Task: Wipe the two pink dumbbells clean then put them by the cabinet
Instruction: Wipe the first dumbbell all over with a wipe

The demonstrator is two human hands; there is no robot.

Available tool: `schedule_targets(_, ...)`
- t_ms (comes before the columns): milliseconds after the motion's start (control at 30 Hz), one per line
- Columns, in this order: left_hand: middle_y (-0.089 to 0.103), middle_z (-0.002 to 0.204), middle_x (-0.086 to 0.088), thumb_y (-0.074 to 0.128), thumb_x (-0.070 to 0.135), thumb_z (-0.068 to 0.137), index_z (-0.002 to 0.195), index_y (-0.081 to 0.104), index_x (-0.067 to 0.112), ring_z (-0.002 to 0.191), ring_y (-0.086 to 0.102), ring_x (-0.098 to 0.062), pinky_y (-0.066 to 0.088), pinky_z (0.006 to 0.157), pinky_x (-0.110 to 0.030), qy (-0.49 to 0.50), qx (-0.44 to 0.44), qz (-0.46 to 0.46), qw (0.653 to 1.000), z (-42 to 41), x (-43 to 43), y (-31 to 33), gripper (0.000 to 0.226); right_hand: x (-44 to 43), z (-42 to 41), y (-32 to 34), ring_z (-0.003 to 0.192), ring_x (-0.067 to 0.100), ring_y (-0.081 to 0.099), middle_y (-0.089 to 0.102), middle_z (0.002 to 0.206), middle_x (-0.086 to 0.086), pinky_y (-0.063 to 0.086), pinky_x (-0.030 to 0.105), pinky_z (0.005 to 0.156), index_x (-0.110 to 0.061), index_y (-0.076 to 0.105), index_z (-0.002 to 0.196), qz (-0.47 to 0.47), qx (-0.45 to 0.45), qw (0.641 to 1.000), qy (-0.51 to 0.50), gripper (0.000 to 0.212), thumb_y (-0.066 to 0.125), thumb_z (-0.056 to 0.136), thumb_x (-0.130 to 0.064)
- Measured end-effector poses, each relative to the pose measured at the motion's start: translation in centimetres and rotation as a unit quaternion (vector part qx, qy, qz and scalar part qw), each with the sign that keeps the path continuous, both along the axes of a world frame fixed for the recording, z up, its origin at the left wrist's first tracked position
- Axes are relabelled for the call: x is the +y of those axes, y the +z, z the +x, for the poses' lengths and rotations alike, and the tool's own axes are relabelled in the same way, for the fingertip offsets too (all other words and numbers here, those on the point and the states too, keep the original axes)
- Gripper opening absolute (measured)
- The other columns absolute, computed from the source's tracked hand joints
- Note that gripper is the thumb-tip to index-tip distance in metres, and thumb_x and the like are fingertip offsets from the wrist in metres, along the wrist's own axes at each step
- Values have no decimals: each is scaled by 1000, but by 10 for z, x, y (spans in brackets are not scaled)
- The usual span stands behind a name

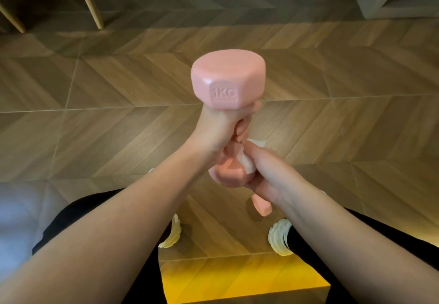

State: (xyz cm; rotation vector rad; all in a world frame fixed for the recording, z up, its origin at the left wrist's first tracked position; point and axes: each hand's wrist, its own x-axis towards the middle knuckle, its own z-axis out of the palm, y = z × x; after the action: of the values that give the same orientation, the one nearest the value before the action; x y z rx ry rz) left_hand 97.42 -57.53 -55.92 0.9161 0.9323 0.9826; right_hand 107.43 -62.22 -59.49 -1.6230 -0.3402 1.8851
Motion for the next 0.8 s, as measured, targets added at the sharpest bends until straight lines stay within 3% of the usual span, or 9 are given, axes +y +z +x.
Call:
schedule_targets(133,32,38,2,58,13,77,42,43,21,35,27,-15,21,47,-35,-41,10,4,999,6,-4,-2,39,2,3,1,81,18,71,75,88,4,54,31,67,-15,69,94,-30,-5,999,-11,16,59,98,-26)
schedule_targets(267,30,37,4,57,13,77,41,43,24,34,26,-12,29,41,-23,-45,-33,-16,998,-1,2,-1,40,-3,17,7,78,16,70,75,93,5,56,30,64,-10,67,112,2,61,998,31,22,51,100,-17)
schedule_targets(400,29,37,4,52,9,80,45,42,22,32,25,-12,30,39,-22,-105,-90,-14,990,-4,1,-1,39,0,17,12,82,22,65,74,83,5,53,45,86,-15,71,86,-37,78,993,85,24,53,97,-26)
schedule_targets(433,30,38,4,52,8,80,46,43,22,32,25,-12,29,39,-22,-110,-100,-13,989,-5,2,-1,38,0,16,12,79,22,66,74,80,6,53,45,86,-14,71,83,-44,79,992,84,25,54,97,-27)
schedule_targets(533,35,42,1,55,9,82,49,49,21,37,32,-14,28,46,-26,-64,-100,-12,993,-4,6,0,35,-1,11,11,72,17,67,73,81,3,56,36,71,-15,69,91,-29,82,995,45,20,53,98,-26)
schedule_targets(633,42,49,0,64,13,84,57,53,18,46,39,-16,31,49,-29,24,-42,-40,998,0,7,-4,30,-3,8,8,77,18,68,74,87,5,57,39,79,-14,67,100,-3,72,997,-24,17,51,100,-21)
schedule_targets(700,41,49,1,69,16,85,60,50,17,45,38,-16,31,48,-27,62,-5,-67,996,1,7,-9,31,-4,5,6,75,18,69,75,82,5,57,40,78,-13,67,98,0,49,998,-44,14,54,99,-19)
schedule_targets(800,37,42,1,71,17,74,61,47,13,40,32,-15,28,44,-26,45,2,-49,998,3,5,-14,28,-3,-4,3,77,19,72,76,86,6,60,40,74,-11,70,107,-11,13,999,-45,17,61,96,-20)
